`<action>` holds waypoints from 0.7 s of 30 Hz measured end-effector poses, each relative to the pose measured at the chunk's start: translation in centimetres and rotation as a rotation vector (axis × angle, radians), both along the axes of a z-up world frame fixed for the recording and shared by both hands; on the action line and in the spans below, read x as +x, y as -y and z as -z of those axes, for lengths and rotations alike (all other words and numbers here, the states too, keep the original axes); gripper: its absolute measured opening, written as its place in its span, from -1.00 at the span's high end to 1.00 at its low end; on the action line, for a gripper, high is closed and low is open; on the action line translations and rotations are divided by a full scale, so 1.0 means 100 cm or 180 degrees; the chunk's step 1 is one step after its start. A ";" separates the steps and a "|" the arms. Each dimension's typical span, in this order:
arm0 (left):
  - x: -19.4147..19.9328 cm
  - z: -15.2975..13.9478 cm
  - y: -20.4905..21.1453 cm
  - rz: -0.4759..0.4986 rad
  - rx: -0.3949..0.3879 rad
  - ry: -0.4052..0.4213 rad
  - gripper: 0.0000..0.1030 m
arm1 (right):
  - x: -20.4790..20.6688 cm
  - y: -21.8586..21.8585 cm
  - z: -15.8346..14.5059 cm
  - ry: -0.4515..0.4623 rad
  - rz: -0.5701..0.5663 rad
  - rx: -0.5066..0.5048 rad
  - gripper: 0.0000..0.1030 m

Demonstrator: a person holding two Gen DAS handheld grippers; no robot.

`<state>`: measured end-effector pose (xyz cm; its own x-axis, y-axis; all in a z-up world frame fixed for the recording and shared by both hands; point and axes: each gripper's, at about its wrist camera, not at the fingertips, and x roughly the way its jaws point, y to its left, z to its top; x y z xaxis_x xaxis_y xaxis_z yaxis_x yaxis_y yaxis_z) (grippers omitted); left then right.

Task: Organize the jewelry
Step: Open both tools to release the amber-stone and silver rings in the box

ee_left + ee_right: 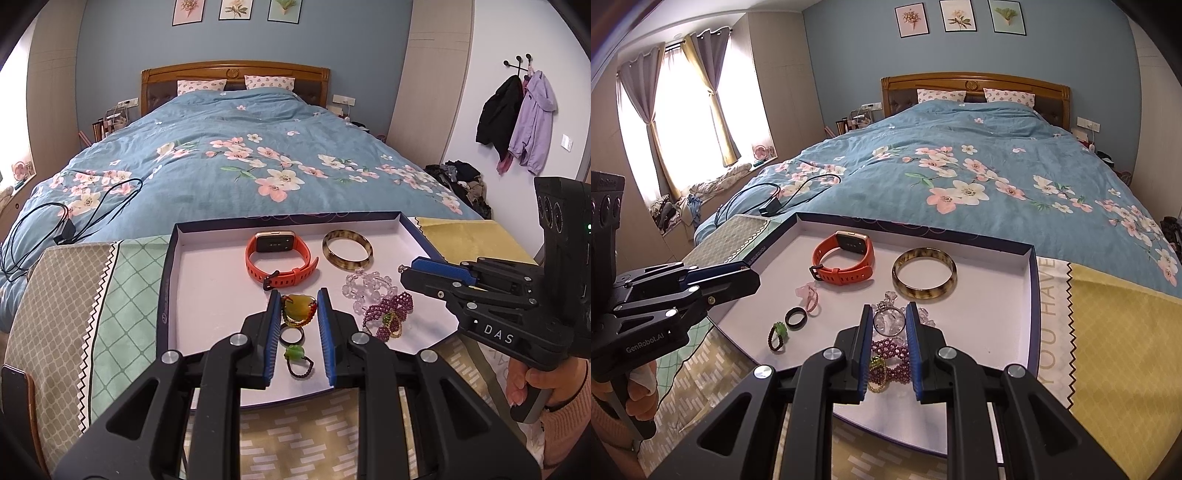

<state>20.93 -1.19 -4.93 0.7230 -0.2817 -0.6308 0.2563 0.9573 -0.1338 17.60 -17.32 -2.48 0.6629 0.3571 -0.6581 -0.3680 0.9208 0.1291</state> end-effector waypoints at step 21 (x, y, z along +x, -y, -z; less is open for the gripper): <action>0.013 0.007 0.000 -0.0067 0.0053 -0.0062 0.61 | 0.010 0.000 0.010 -0.0073 0.0012 -0.0024 0.69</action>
